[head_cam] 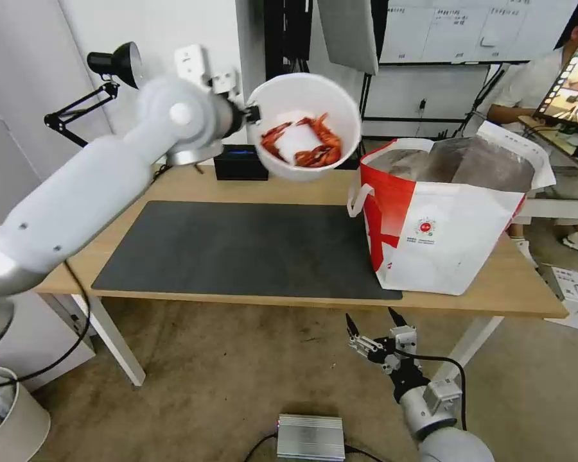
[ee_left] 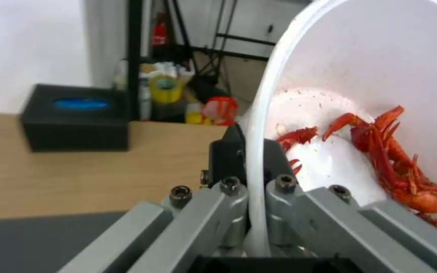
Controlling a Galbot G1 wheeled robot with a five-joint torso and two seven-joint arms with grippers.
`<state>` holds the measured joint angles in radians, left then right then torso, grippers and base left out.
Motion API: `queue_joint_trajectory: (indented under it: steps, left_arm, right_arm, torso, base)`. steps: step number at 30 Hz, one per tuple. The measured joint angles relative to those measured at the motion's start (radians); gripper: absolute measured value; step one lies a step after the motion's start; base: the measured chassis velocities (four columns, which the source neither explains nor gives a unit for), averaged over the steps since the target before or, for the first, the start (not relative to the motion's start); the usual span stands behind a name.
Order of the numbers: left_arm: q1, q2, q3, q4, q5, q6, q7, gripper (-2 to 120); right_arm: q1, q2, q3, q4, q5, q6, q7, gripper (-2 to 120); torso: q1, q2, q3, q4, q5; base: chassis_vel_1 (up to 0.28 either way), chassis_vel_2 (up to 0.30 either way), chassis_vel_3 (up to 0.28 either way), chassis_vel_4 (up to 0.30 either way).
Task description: Pick up the trash from the table and place it into the takeout bag.
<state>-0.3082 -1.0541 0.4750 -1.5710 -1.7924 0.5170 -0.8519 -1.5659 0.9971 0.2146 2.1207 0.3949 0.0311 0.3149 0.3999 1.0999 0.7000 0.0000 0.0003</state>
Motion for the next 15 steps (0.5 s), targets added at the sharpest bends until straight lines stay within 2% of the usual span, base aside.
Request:
queue_joint_trajectory:
  steps: [3, 4, 6, 8, 11, 15]
  left_arm:
    - [-0.035, -0.093, 0.017, 0.065, 0.000, -0.004, -0.008, 0]
    - [-0.035, -0.093, 0.017, 0.065, 0.000, -0.004, -0.008, 0]
    - [-0.049, -0.144, 0.025, 0.107, 0.003, -0.010, -0.015, 0]
    - [-0.052, -0.150, 0.026, 0.112, 0.003, -0.012, -0.015, 0]
    - [-0.072, -0.227, 0.040, 0.176, 0.016, -0.038, -0.019, 0]
    - [-0.073, -0.273, 0.047, 0.216, 0.031, -0.058, -0.018, 0]
  right_arm:
    - [0.000, 0.000, 0.000, 0.000, 0.000, 0.000, 0.000, 100]
    - [0.000, 0.000, 0.000, 0.000, 0.000, 0.000, 0.000, 100]
    - [0.000, 0.000, 0.000, 0.000, 0.000, 0.000, 0.000, 100]
    - [0.000, 0.000, 0.000, 0.000, 0.000, 0.000, 0.000, 100]
    - [0.000, 0.000, 0.000, 0.000, 0.000, 0.000, 0.000, 100]
    - [0.000, 0.000, 0.000, 0.000, 0.000, 0.000, 0.000, 100]
  torso:
    - [0.000, 0.000, 0.000, -0.0002, 0.0002]
    - [0.000, 0.000, 0.000, -0.0002, 0.0002]
    - [0.000, 0.000, 0.000, -0.0002, 0.0000]
    - [0.000, 0.000, 0.000, -0.0002, -0.0001]
    - [0.000, 0.000, 0.000, 0.0000, -0.0001]
    - [0.000, 0.000, 0.000, -0.0001, -0.0001]
  base:
    - [0.000, 0.000, 0.000, 0.000]
    - [0.000, 0.000, 0.000, 0.000]
    - [0.000, 0.000, 0.000, 0.000]
    - [0.000, 0.000, 0.000, 0.000]
    - [0.000, 0.000, 0.000, 0.000]
    - [0.000, 0.000, 0.000, 0.000]
